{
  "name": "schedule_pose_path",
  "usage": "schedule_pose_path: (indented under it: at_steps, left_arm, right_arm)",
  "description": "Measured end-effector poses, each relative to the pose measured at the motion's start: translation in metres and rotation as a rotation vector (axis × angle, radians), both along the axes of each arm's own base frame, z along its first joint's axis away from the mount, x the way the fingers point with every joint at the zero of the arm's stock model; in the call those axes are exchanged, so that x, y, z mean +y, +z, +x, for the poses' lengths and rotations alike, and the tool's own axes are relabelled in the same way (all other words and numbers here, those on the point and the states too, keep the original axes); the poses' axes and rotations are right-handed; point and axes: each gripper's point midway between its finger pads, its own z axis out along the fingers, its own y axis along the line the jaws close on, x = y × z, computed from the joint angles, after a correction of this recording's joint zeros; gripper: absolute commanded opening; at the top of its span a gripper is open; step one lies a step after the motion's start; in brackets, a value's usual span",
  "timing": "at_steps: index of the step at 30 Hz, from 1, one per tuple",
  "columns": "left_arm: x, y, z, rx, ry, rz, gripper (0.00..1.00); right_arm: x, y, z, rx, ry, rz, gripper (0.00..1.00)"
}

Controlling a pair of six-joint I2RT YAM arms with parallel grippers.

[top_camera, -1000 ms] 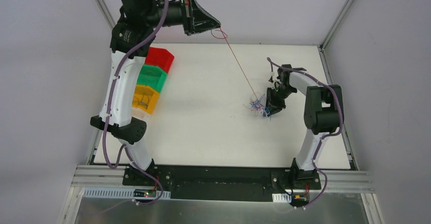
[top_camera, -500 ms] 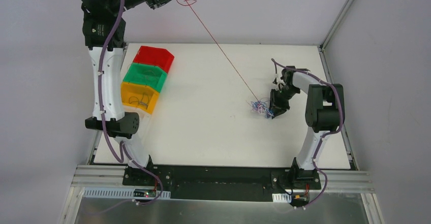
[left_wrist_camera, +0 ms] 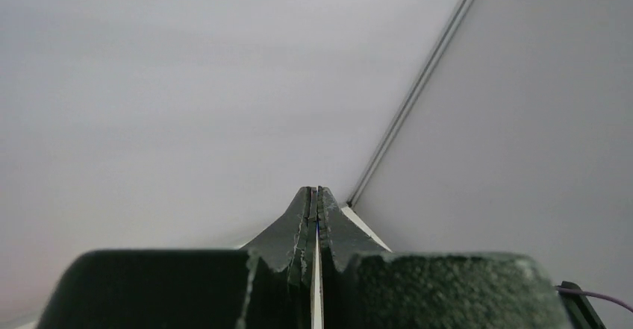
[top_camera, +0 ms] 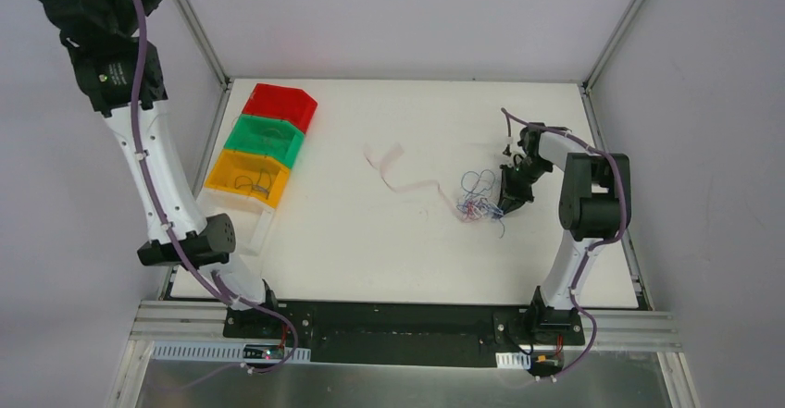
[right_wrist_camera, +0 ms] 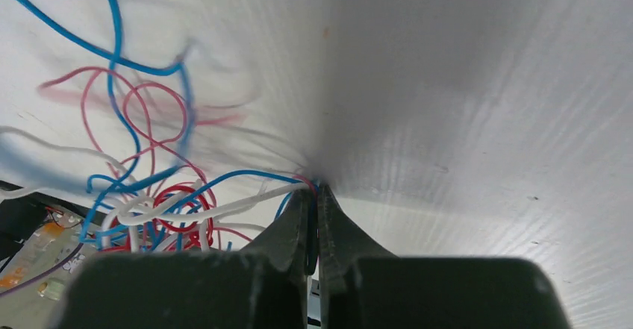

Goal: Untangle the cables

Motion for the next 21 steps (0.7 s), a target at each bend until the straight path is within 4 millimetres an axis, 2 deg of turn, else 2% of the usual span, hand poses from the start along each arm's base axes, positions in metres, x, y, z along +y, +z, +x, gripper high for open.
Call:
schedule_pose_path:
  at_steps: [2, 3, 4, 6, 7, 8, 9, 10, 12, 13, 15, 16, 18, 21]
  left_arm:
    - [0.006, 0.007, -0.014, -0.027, 0.027, -0.004, 0.00]
    - [0.001, 0.004, -0.023, -0.024, 0.011, 0.000, 0.00]
    - [-0.008, -0.003, -0.030, -0.011, -0.023, 0.009, 0.00]
    - [-0.030, -0.035, -0.044, 0.059, -0.119, 0.030, 0.00]
    - [-0.041, -0.061, -0.048, 0.103, -0.163, 0.049, 0.00]
    - [-0.054, -0.101, -0.051, 0.177, -0.210, 0.080, 0.00]
    - [-0.062, -0.131, -0.054, 0.240, -0.245, 0.103, 0.00]
    - [-0.072, -0.165, -0.054, 0.300, -0.276, 0.139, 0.06]
    - [-0.089, -0.242, -0.056, 0.443, -0.334, 0.224, 0.43]
    - [-0.092, -0.281, -0.058, 0.520, -0.350, 0.264, 0.57]
    - [-0.107, -0.336, -0.071, 0.620, -0.414, 0.349, 0.65]
    - [-0.113, -0.360, -0.078, 0.668, -0.440, 0.394, 0.67]
    - [-0.126, -0.389, -0.090, 0.695, -0.486, 0.490, 0.70]
    - [-0.166, -0.404, -0.112, 0.652, -0.615, 0.597, 0.72]
  right_arm:
    - [-0.003, 0.000, -0.001, 0.005, -0.005, 0.004, 0.00]
    - [-0.004, 0.001, -0.001, 0.004, -0.005, 0.010, 0.00]
    - [-0.003, 0.002, -0.001, 0.001, -0.003, 0.019, 0.00]
    - [-0.001, 0.005, -0.001, -0.011, 0.003, 0.038, 0.00]
    - [0.001, 0.008, -0.001, -0.027, 0.006, 0.054, 0.00]
    - [0.003, 0.013, -0.001, -0.042, 0.008, 0.069, 0.00]
    - [0.006, 0.019, -0.001, -0.060, 0.010, 0.085, 0.00]
    - [0.008, 0.026, 0.000, -0.084, 0.012, 0.103, 0.00]
    - [0.014, 0.041, 0.002, -0.131, 0.014, 0.138, 0.00]
    - [0.017, 0.049, 0.004, -0.156, 0.014, 0.160, 0.00]
    - [0.025, 0.062, 0.005, -0.189, 0.013, 0.205, 0.00]
    - [0.029, 0.067, 0.005, -0.199, 0.011, 0.231, 0.00]
    - [0.037, 0.074, 0.005, -0.204, 0.011, 0.273, 0.00]
    - [0.049, 0.079, 0.003, -0.198, 0.023, 0.313, 0.00]
